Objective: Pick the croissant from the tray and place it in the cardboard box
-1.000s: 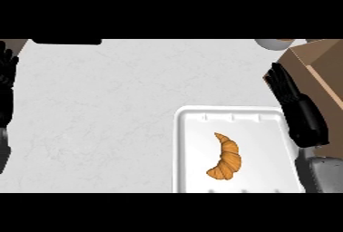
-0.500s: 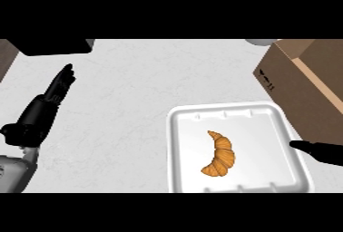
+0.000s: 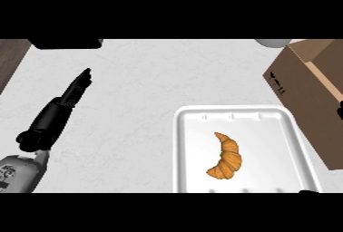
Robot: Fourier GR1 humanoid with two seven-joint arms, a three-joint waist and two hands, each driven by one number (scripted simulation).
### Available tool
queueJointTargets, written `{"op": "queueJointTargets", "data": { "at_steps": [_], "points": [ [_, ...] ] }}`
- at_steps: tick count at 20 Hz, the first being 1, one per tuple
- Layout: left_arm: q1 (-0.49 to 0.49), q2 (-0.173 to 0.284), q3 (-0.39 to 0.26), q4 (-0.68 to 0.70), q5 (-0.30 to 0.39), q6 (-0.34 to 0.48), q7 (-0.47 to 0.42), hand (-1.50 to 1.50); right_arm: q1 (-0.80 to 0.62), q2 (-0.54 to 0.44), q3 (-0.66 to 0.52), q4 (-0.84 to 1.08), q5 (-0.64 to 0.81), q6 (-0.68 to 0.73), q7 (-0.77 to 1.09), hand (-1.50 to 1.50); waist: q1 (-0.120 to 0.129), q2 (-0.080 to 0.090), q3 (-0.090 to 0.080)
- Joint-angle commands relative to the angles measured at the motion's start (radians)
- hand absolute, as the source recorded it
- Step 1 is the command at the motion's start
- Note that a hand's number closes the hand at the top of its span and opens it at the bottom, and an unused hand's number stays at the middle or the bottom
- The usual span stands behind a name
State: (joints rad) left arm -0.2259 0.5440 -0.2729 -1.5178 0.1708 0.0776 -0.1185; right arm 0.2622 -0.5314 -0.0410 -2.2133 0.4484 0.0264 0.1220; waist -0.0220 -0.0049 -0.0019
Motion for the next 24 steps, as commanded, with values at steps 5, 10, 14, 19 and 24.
{"op": "queueJointTargets", "data": {
  "at_steps": [5,10,14,19,24],
  "points": [
    [-0.031,-0.03,-0.02,0.012,-0.028,-0.016,0.006,0.0,-0.062,-0.133,0.206,-0.147,0.176,0.295,0.385,-1.5,0.039,0.01,-0.003],
    [-0.049,-0.059,-0.029,0.013,-0.051,-0.01,0.022,0.0,-0.229,-0.093,0.404,-0.125,0.226,0.437,0.623,-1.5,0.048,0.01,-0.002],
    [-0.028,-0.05,-0.004,-0.003,-0.037,-0.026,0.026,0.0,-0.336,0.022,0.592,-0.126,0.272,0.523,0.867,-1.5,0.046,0.006,-0.002],
    [-0.062,-0.06,0.003,-0.021,-0.053,-0.036,0.091,0.0,-0.464,0.187,0.661,-0.044,0.238,0.639,1.072,-1.5,0.034,0.003,-0.001],
    [-0.008,-0.07,0.028,0.012,-0.057,-0.056,0.023,0.0,-0.456,0.274,0.701,0.129,0.31,0.591,1.035,-1.5,0.028,0.005,0.0]
  ]
}}
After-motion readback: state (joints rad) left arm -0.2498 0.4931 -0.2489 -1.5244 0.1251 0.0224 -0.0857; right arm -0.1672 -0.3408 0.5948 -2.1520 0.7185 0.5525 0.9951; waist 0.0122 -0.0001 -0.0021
